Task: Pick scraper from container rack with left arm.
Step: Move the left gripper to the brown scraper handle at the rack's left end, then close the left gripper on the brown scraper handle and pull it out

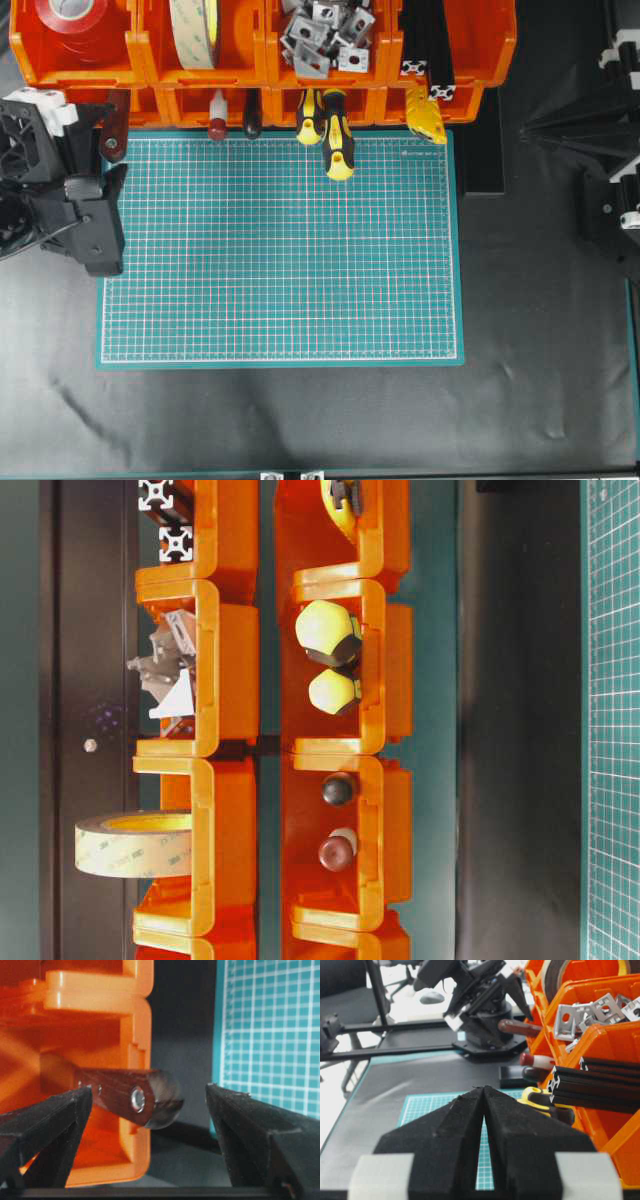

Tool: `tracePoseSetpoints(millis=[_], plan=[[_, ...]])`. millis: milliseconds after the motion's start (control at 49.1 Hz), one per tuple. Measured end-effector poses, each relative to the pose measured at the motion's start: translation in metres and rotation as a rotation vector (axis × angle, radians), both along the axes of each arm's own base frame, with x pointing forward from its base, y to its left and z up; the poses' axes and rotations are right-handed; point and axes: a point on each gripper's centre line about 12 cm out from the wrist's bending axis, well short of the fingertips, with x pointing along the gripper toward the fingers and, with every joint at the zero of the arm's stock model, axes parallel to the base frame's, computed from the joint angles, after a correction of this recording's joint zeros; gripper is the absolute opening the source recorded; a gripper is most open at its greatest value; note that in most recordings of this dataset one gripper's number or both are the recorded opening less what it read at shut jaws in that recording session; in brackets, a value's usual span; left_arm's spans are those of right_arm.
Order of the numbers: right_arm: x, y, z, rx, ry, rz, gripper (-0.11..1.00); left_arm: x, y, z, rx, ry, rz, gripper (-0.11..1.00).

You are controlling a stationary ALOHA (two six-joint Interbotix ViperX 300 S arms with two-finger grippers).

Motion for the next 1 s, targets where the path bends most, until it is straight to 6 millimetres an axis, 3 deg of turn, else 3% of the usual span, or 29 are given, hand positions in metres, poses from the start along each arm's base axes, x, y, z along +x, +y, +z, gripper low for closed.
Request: tracePoseSetpoints(millis=[265,326,468,733,997], plan=[[-0.001,-0.001,0.001,0.0,-0.003,-0.005,0.01,0.0,0.0,0.001,0.011,0.015,-0.026,0.85],[-0.001,-0.001,0.0,0.0,-0.002,-0.006,0.01,0.0,0.0,0.001,0.014,0.017,-0.028,0.75],[-0.001,-0.001,-0.001,0.0,0.002,-0.006,0.01,0.001,0.002,0.005,0.019,0.013,-0.027,0.4],[-0.001,-0.001,0.0,-0.002,-0.002,-0.006,0.01,0.003,-0.002,0.022,0.038,0.003,-0.042,0.36],[-0.001,-0.001,0.0,0.0,-0.005,-0.006,0.01,0.004,-0.025,0.057,0.068,-0.026,-0.051,0.24]])
